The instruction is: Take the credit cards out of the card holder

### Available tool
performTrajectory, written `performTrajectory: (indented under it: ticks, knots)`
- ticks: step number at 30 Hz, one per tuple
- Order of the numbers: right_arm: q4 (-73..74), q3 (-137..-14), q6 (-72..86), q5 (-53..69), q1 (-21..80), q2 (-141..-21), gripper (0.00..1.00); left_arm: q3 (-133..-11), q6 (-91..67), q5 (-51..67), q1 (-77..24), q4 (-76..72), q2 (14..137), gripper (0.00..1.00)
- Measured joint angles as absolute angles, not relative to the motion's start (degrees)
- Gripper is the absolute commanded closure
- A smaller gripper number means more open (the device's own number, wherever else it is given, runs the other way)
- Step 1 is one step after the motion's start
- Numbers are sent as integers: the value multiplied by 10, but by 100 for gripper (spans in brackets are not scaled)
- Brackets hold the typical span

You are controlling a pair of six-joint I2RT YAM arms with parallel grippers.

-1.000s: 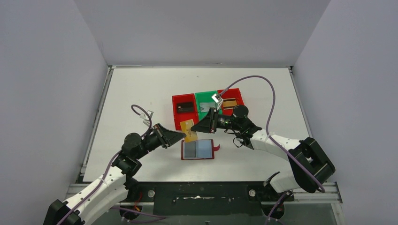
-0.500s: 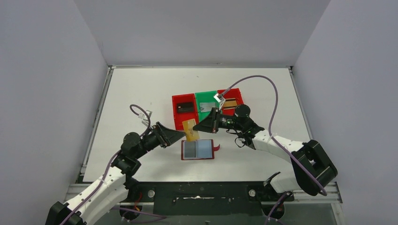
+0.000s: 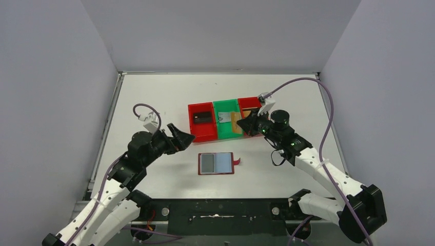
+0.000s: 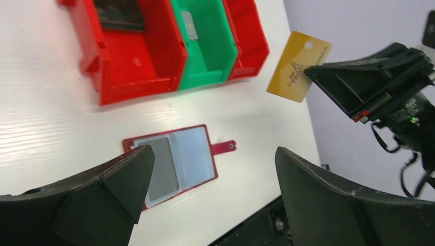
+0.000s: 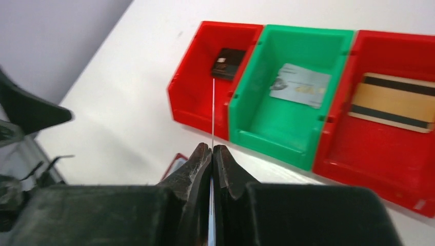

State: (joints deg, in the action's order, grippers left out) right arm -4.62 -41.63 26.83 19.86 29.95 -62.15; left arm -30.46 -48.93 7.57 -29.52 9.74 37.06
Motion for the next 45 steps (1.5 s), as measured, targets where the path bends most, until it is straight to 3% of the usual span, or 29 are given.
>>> performTrajectory:
  ticks: [13,22,34,45]
  knots:
    - [-12,-420,-10,41,300,-598,100,-435,-371,-119,-289,279,435,7]
    - [26,-469,-221,4,292,-715,100,-419,-318,-118,-180,290,435,5]
    - [95,-579,-437,82,207,-854,100,-378,-291,-112,-168,264,387,5]
    - [158,-663,-553,162,186,-911,100,-376,-279,-116,-168,256,371,5]
